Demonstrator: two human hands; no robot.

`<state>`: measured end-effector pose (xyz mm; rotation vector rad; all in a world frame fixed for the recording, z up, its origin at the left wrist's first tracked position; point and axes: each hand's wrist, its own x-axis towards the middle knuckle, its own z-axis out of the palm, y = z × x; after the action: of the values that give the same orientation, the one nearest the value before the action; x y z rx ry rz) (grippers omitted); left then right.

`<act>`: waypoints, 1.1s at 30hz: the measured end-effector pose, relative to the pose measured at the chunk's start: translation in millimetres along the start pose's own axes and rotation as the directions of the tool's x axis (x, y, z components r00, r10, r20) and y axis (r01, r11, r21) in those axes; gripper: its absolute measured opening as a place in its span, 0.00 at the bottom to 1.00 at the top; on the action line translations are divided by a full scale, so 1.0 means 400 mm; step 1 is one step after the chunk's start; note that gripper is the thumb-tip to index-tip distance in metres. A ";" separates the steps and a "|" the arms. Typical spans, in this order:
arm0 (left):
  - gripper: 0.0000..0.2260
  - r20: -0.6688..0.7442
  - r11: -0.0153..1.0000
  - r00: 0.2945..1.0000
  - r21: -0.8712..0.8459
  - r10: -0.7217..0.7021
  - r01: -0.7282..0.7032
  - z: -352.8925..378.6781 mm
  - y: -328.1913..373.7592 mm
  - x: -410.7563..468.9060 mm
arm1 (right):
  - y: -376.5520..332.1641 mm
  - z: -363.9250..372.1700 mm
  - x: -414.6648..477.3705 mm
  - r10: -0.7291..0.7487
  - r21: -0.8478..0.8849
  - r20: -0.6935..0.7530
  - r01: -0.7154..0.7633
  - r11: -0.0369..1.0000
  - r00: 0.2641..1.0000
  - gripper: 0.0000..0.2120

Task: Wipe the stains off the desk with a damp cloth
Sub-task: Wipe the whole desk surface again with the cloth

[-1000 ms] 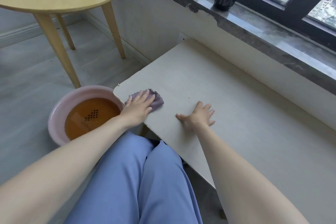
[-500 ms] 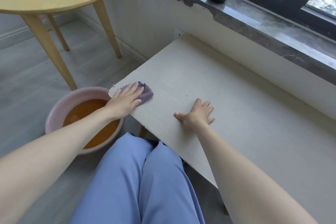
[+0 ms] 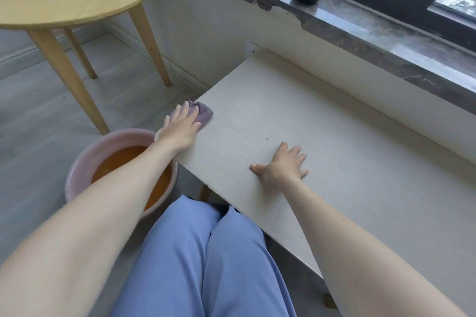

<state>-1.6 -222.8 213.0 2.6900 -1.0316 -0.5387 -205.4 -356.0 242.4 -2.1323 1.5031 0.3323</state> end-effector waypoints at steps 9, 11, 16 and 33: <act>0.23 0.065 0.986 0.985 0.020 0.161 -0.163 0.002 -0.004 0.023 | -0.058 -0.038 0.024 0.028 -0.281 0.080 -0.004 0.960 0.996 0.59; 0.23 0.023 0.999 0.999 0.008 0.046 -0.046 -0.006 0.020 0.063 | -0.074 -0.044 0.034 -0.013 -0.348 0.095 0.045 0.937 0.995 0.62; 0.23 0.068 0.977 0.978 0.071 0.196 -0.201 0.015 0.046 0.050 | -0.139 -0.065 0.096 -0.117 -0.249 0.092 0.137 0.959 0.989 0.53; 0.23 0.054 0.982 0.983 0.054 0.178 -0.181 -0.015 0.067 0.209 | -0.173 -0.118 0.300 -0.124 -0.226 0.021 0.125 0.966 0.992 0.50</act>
<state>42.2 -299.0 205.1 2.6098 -1.3072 -0.5492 -102.4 -459.6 243.7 -2.3885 1.3751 0.4858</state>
